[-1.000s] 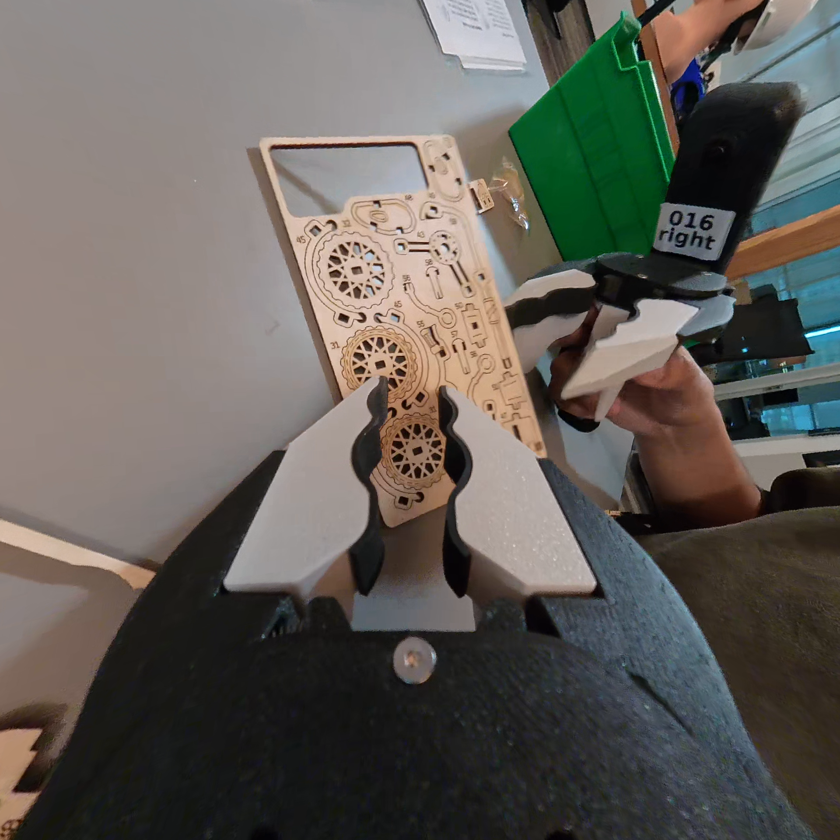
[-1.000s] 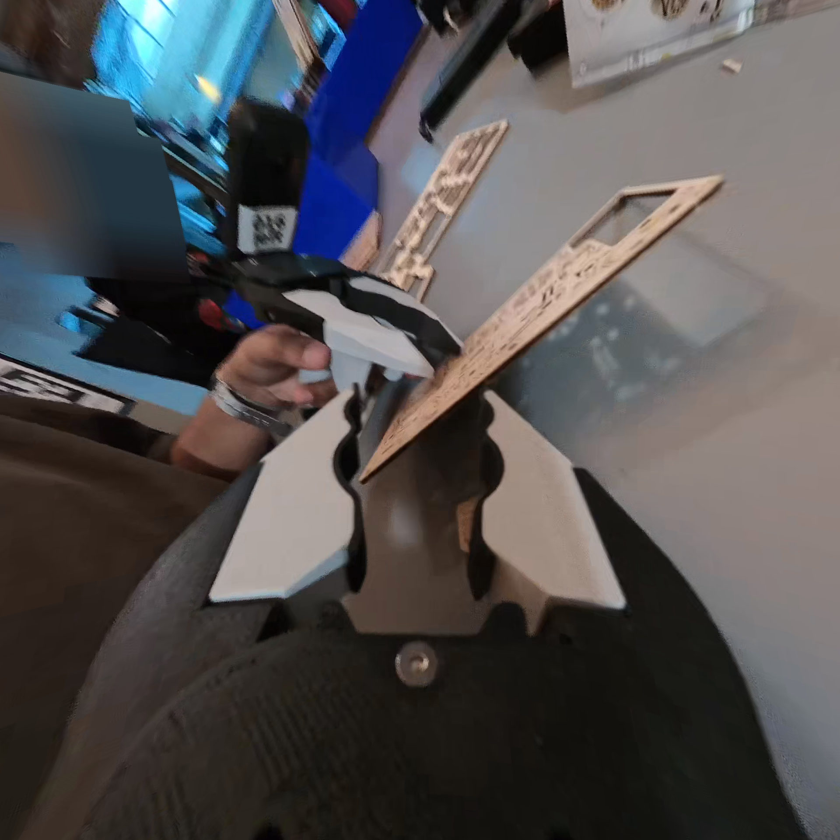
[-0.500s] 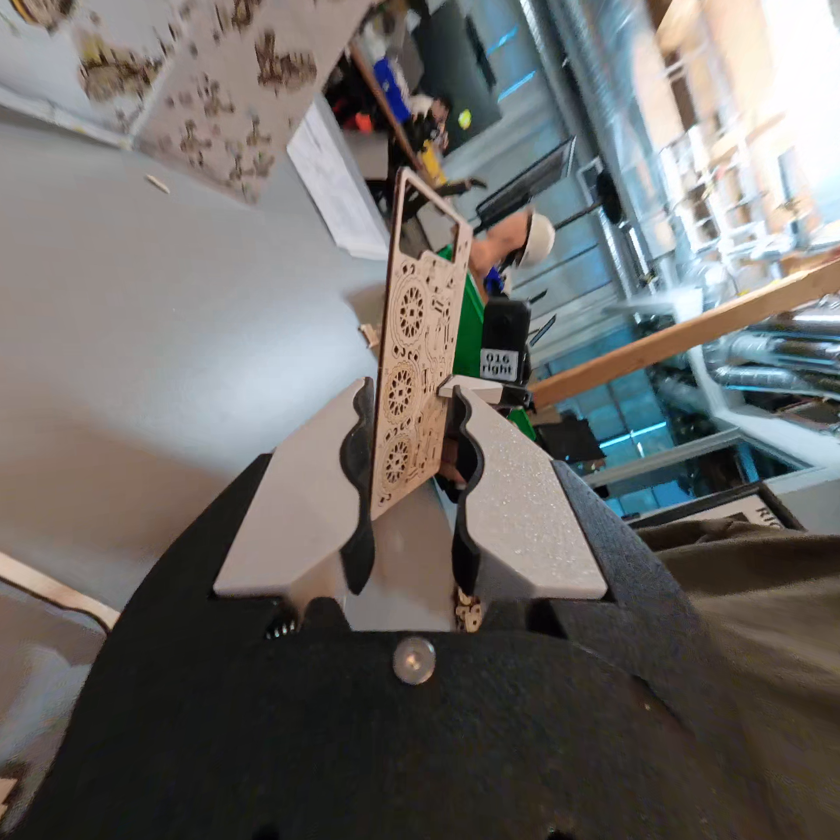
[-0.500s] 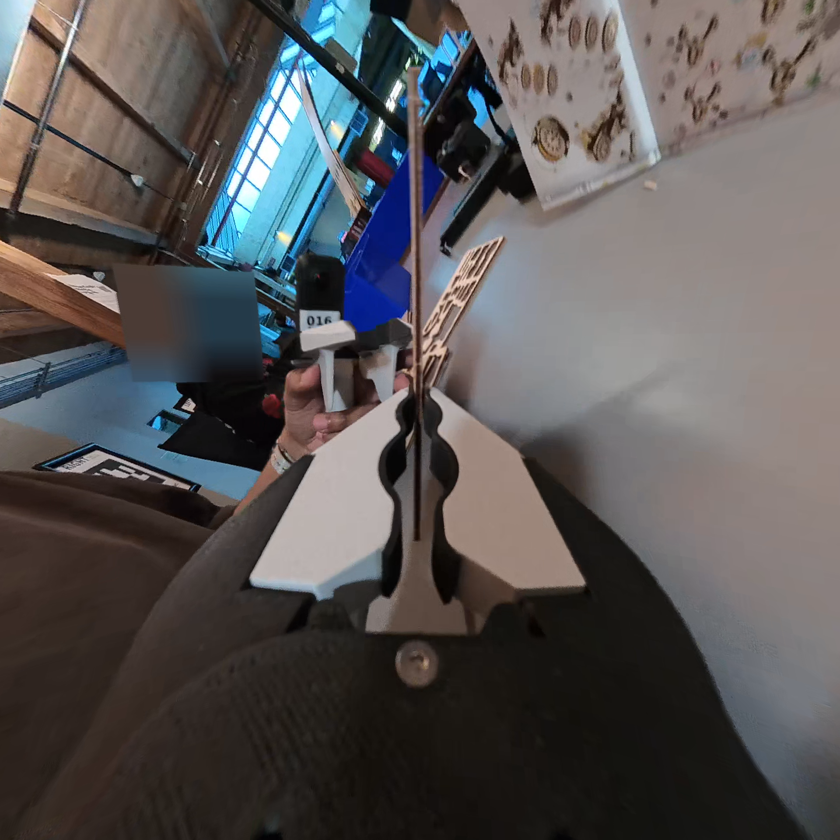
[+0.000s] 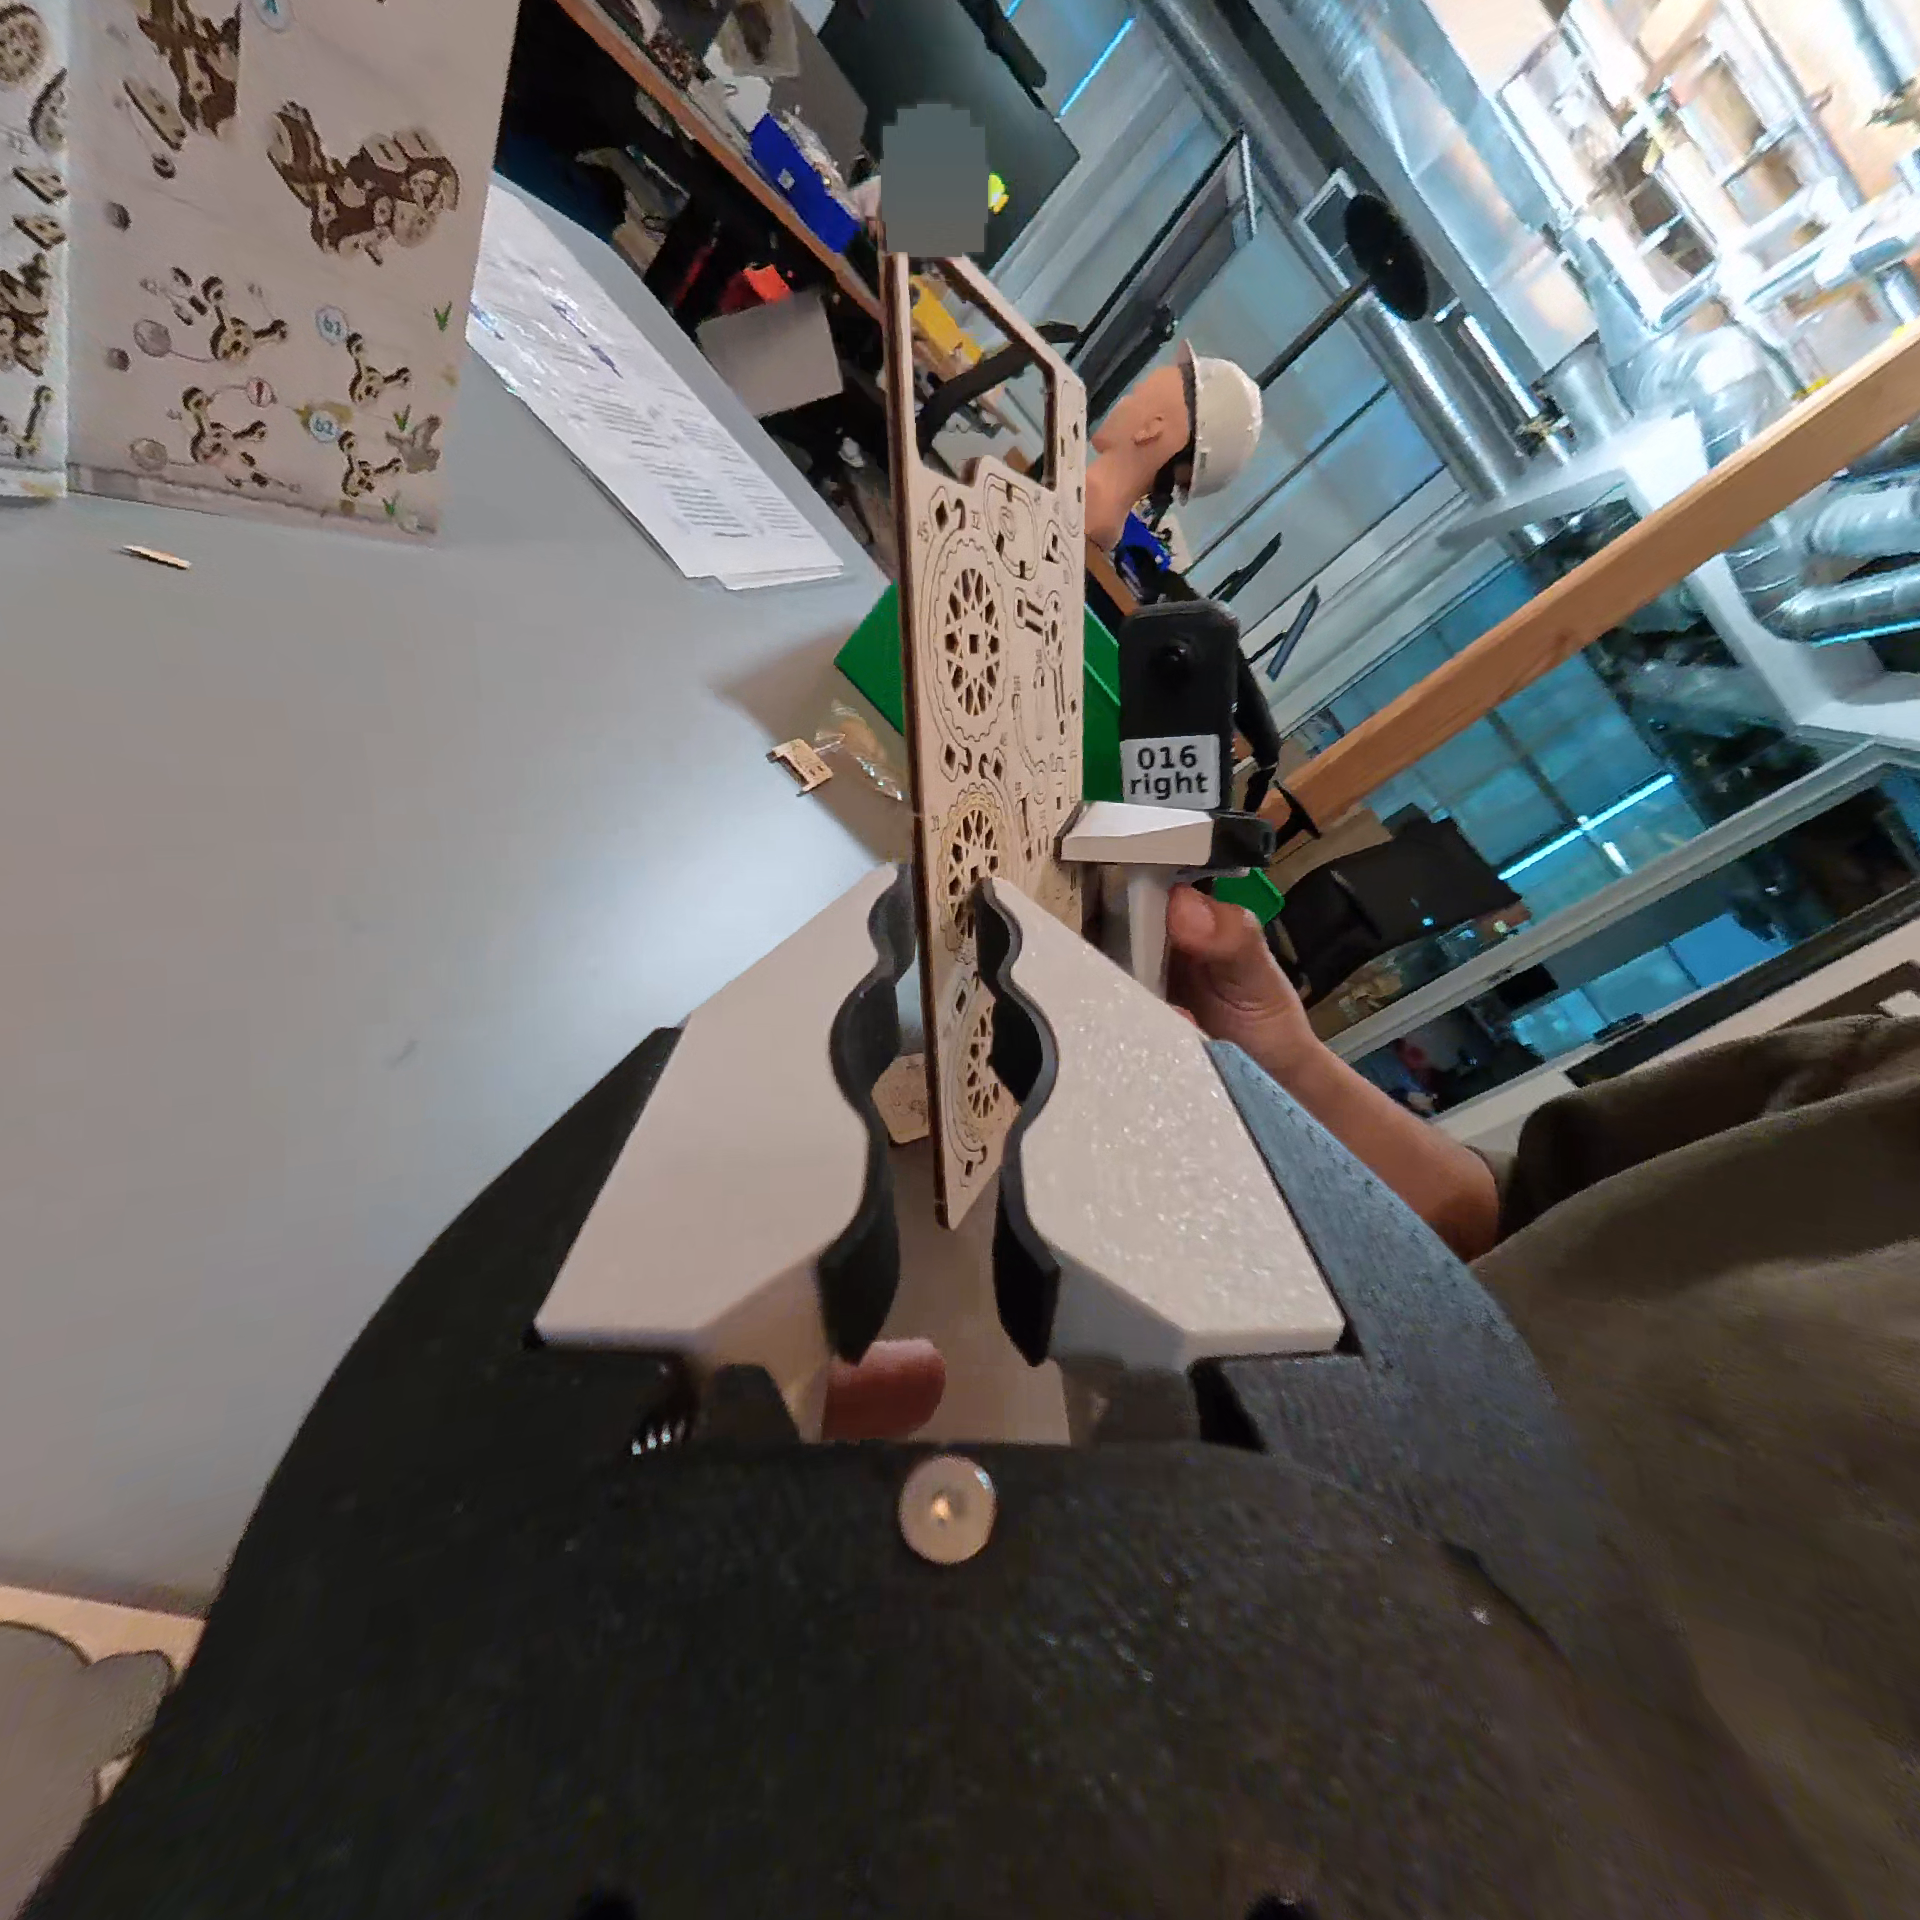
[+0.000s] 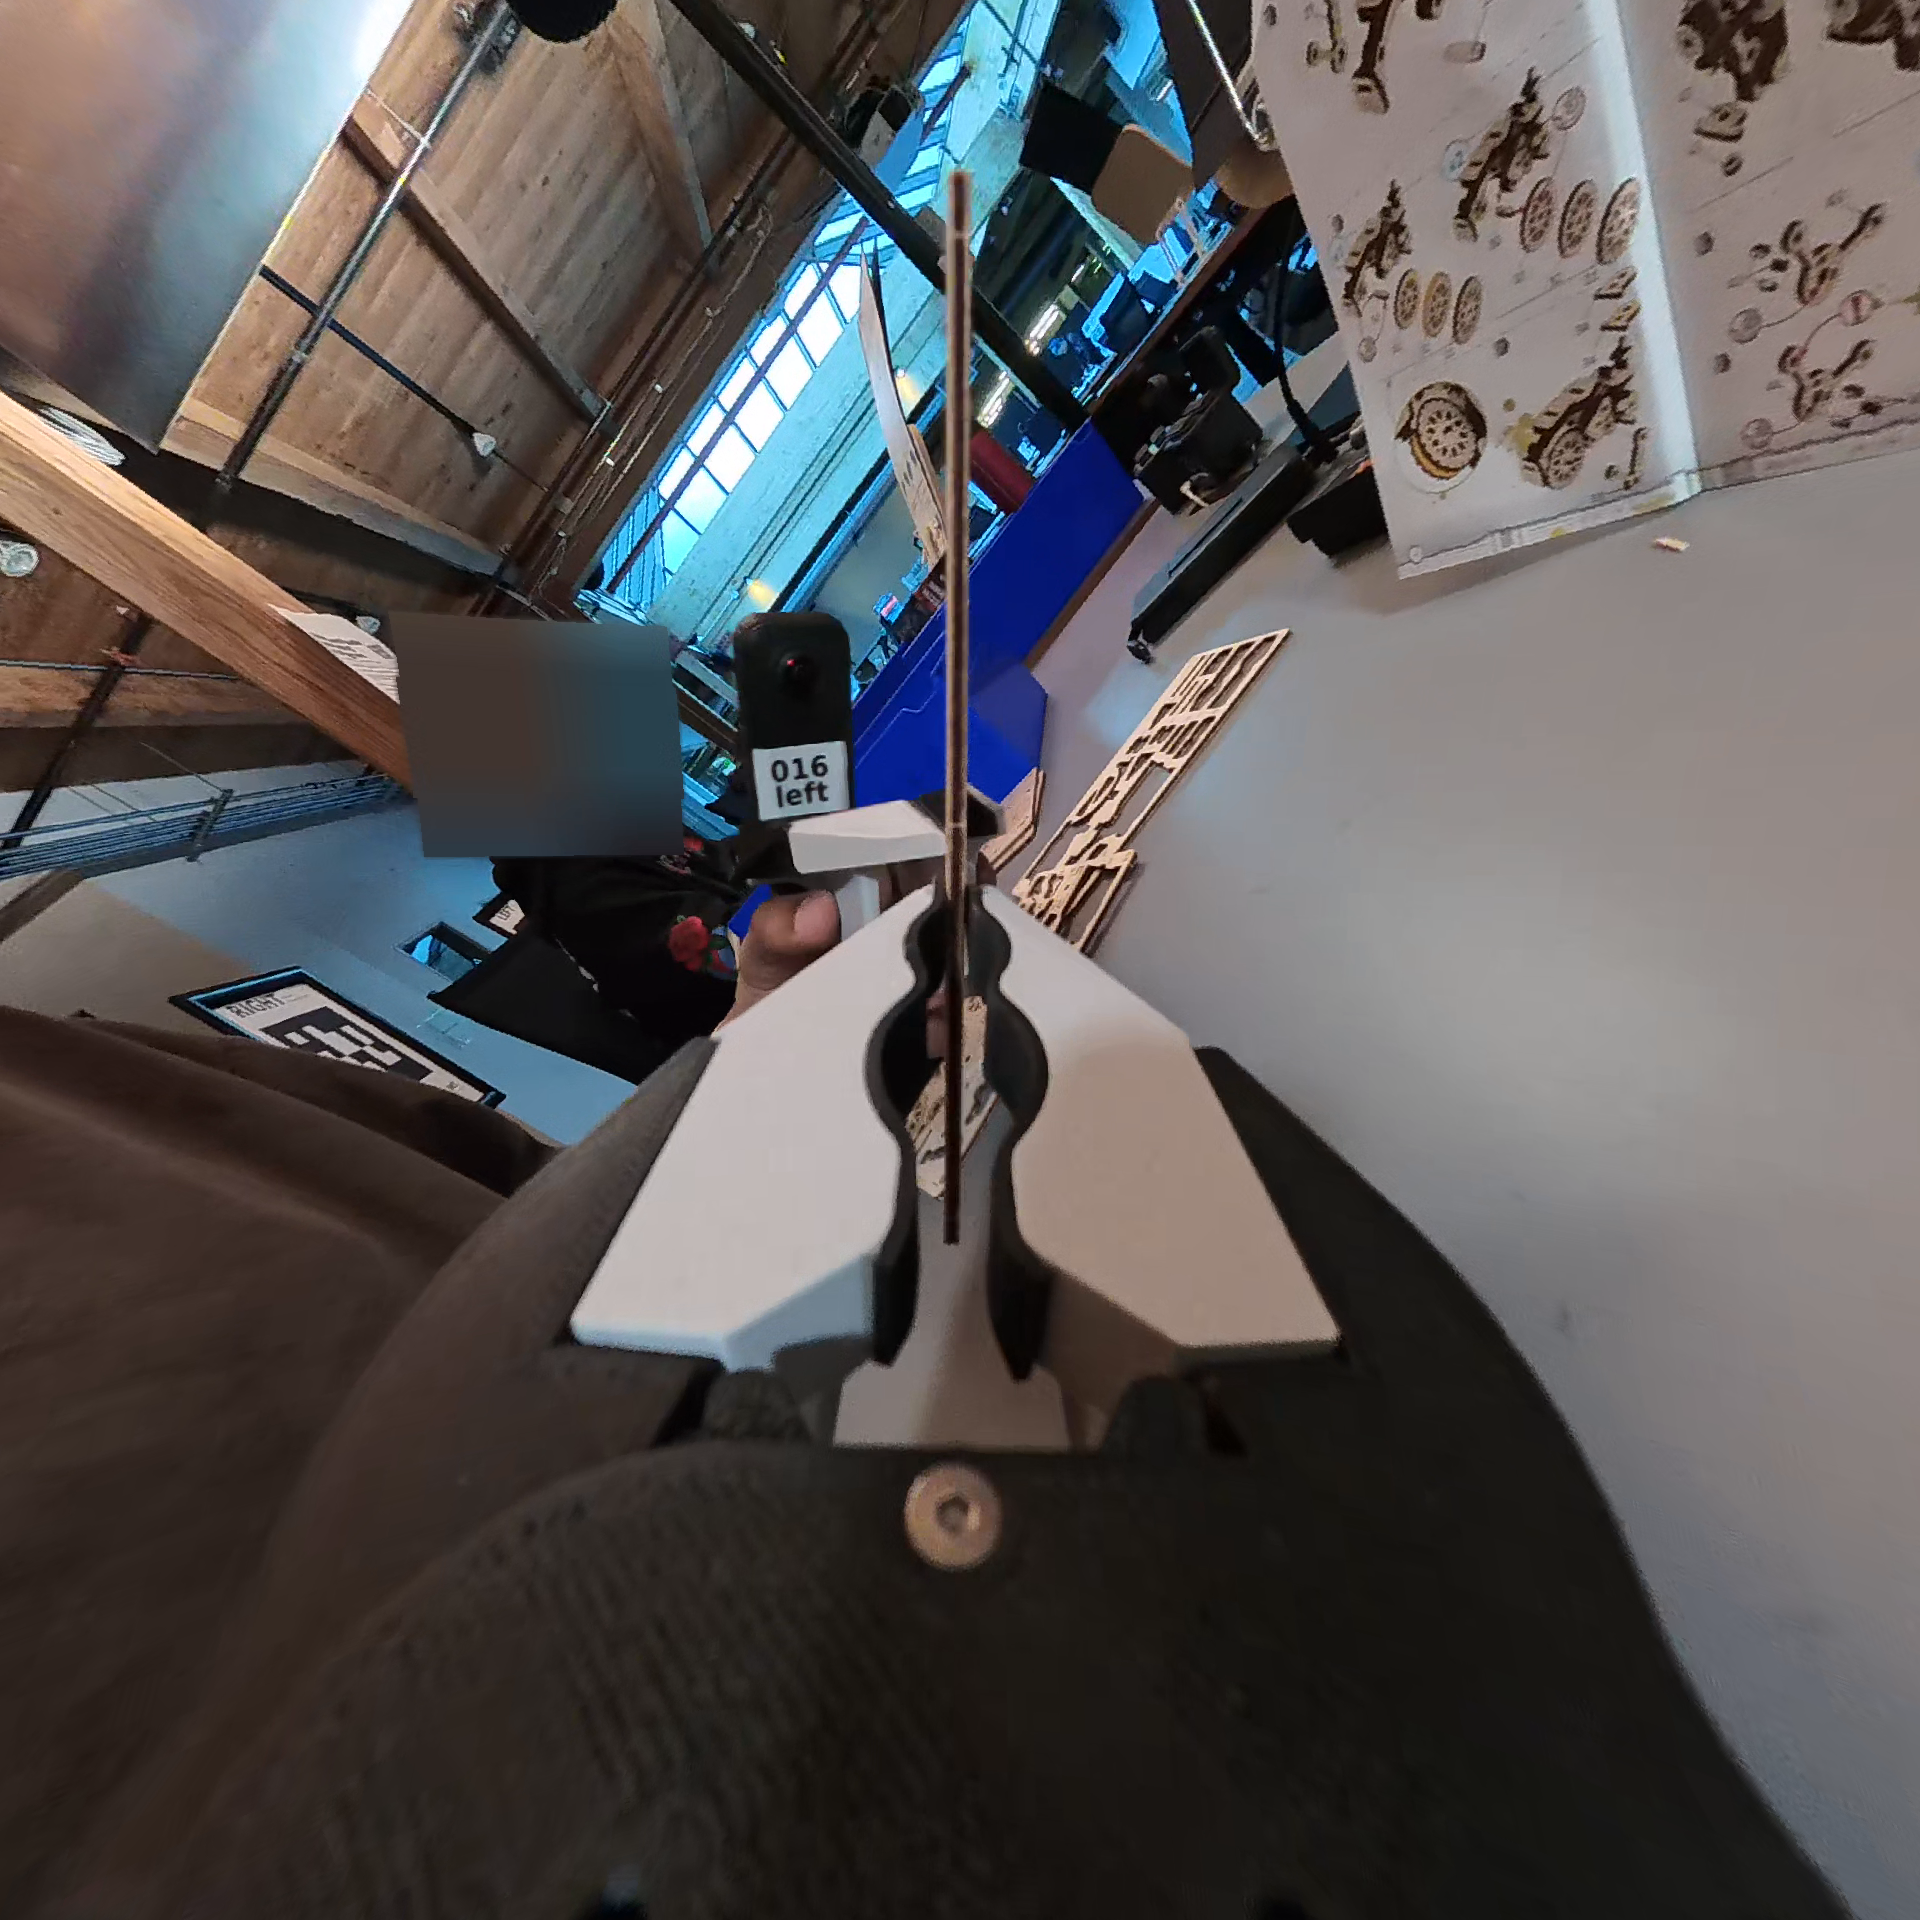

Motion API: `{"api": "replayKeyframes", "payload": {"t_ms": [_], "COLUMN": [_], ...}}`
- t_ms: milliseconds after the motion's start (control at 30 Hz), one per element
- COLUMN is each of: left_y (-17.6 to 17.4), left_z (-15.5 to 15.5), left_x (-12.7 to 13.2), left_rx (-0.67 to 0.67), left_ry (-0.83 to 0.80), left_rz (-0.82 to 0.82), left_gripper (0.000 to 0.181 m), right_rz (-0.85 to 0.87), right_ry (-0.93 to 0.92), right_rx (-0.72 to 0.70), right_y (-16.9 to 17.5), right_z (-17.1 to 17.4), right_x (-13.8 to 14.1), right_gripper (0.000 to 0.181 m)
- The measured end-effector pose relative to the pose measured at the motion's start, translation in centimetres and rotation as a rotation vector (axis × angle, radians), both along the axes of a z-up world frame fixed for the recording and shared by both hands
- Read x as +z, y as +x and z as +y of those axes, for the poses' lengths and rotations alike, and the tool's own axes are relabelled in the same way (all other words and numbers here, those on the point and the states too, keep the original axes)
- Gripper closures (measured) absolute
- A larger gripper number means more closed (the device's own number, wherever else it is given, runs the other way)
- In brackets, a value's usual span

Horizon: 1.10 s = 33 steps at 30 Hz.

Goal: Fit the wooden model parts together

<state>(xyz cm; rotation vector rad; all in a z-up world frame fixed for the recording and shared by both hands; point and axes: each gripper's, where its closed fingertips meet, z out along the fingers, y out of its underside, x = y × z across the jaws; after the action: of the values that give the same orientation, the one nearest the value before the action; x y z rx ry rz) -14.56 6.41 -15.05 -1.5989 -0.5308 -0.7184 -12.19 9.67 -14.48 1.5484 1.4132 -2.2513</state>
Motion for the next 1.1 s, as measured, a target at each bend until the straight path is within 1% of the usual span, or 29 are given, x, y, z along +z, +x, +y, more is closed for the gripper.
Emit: {"api": "replayKeyframes", "payload": {"t_ms": [200,267,533,700,833,933,1033,1100], "left_y": [-0.1,-0.1,-0.3,-0.5,-0.4,0.0,0.2,0.5], "left_z": [0.2,0.3,0.4,0.4,0.4,0.5,0.7,0.7], "left_x": [0.2,0.2,0.3,-0.1,-0.2,-0.2,-0.5,-0.2], "left_rx": [0.017,0.032,0.066,0.081,0.068,0.026,0.024,-0.001], "left_ry": [0.065,0.071,0.058,0.035,0.036,0.046,0.059,0.087], "left_rz": [-0.053,-0.071,-0.054,-0.054,-0.063,-0.092,-0.114,-0.144], "left_gripper": [0.170,0.173,0.175,0.175,0.177,0.176,0.172,0.171], "right_rz": [0.014,0.008,-0.002,-0.024,-0.029,-0.010,0.024,0.043], "right_ry": [0.017,0.013,0.018,0.031,0.035,0.002,0.004,-0.011], "right_rx": [0.005,0.008,-0.005,-0.020,-0.023,-0.010,-0.052,-0.066], "right_y": [-0.1,-0.1,-0.2,-0.4,-0.4,-0.3,-0.4,-0.3], "right_z": [-0.3,-0.4,-0.3,-0.2,-0.2,0.2,0.6,1.2], "right_x": [-0.1,-0.3,-0.4,-1.0,-1.1,-0.5,0.0,0.5], "right_gripper": [0.181,0.181,0.180,0.179,0.178,0.181,0.181,0.181]}}
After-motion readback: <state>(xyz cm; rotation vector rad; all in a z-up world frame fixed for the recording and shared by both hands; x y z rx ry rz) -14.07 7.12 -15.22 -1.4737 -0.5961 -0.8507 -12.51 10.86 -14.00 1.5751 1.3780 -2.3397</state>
